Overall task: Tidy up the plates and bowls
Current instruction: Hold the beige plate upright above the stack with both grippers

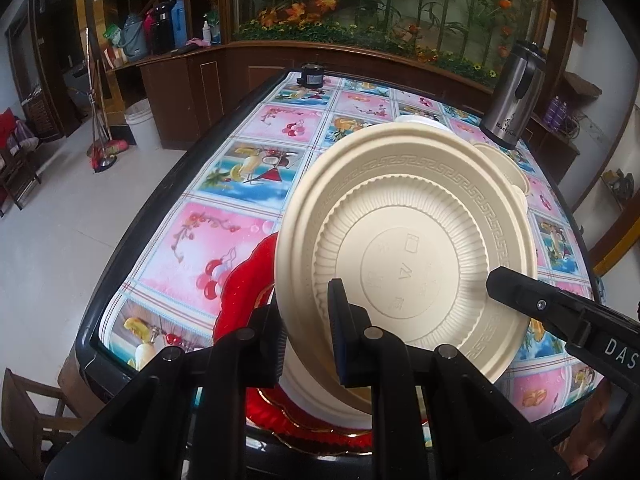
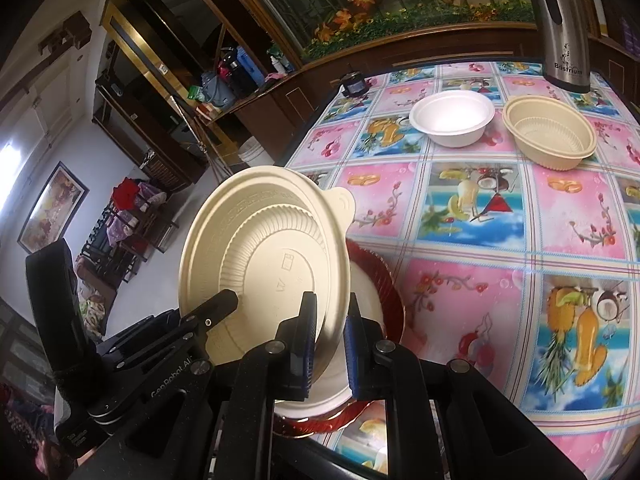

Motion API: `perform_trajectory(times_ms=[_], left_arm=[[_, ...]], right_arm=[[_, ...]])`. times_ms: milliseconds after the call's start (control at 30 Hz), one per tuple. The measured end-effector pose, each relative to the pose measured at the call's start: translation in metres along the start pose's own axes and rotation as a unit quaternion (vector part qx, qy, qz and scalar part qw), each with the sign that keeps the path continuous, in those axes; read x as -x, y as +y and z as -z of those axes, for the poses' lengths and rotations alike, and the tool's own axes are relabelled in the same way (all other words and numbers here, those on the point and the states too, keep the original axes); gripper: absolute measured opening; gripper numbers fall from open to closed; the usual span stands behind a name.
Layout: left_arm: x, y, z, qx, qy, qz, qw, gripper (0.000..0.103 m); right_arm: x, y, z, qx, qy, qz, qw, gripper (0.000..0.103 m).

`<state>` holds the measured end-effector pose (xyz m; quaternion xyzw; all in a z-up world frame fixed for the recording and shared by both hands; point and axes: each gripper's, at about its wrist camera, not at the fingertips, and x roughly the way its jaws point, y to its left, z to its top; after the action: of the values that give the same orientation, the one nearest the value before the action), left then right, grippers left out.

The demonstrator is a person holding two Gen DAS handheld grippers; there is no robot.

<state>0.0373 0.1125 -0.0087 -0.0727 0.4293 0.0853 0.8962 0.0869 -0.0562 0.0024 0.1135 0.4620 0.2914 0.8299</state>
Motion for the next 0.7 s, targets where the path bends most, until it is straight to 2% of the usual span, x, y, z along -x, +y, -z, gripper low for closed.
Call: perform_trajectory(times_ms=[300, 700], left_arm=[[-0.003, 0.002, 0.016, 0.004, 0.011, -0.001, 0.9999, 0.017], [0.001, 0.002, 0.023, 0.000, 0.007, -0.005, 1.0000, 0.017]], right_arm=[[-0.005, -0.001, 0.015, -0.001, 0.012, -0.002, 1.000, 0.013], [-0.006, -0.001, 0.021, -0.002, 0.016, 0.001, 1.000, 0.012]])
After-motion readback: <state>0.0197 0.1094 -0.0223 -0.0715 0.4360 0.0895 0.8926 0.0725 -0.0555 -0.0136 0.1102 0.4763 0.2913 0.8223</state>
